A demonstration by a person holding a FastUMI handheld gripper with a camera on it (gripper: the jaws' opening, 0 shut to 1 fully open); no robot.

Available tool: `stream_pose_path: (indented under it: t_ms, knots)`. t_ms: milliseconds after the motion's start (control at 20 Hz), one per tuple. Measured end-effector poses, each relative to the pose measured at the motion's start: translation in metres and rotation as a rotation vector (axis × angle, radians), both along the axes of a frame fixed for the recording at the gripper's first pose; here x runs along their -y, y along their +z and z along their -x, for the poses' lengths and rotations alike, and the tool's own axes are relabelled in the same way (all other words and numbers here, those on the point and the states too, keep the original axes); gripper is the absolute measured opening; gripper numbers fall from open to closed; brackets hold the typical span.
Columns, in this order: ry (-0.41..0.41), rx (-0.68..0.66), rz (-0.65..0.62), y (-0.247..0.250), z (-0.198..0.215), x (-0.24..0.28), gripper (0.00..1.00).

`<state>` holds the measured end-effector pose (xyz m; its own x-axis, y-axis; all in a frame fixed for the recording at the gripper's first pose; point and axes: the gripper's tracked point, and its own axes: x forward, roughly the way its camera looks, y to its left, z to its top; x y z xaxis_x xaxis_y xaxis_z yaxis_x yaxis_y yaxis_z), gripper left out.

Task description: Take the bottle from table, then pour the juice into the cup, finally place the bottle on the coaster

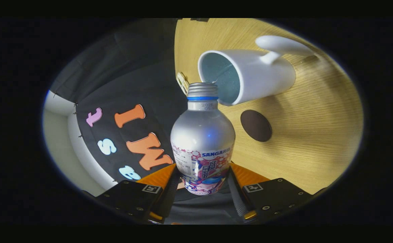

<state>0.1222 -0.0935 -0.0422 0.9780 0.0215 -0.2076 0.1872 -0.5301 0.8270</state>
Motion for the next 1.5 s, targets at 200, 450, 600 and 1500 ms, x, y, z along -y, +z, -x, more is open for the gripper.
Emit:
stream_pose_path:
  t_ms: [200,450,600,1500]
  knots:
    - [-0.003,0.006,-0.01,0.003,0.001,0.0,0.74]
    - [-0.009,0.002,-0.031,0.006,0.002,0.0,0.74]
    - [-0.024,0.025,-0.06,0.013,0.001,0.002,0.74]
    - [-0.071,0.016,-0.145,0.015,0.001,0.012,0.74]
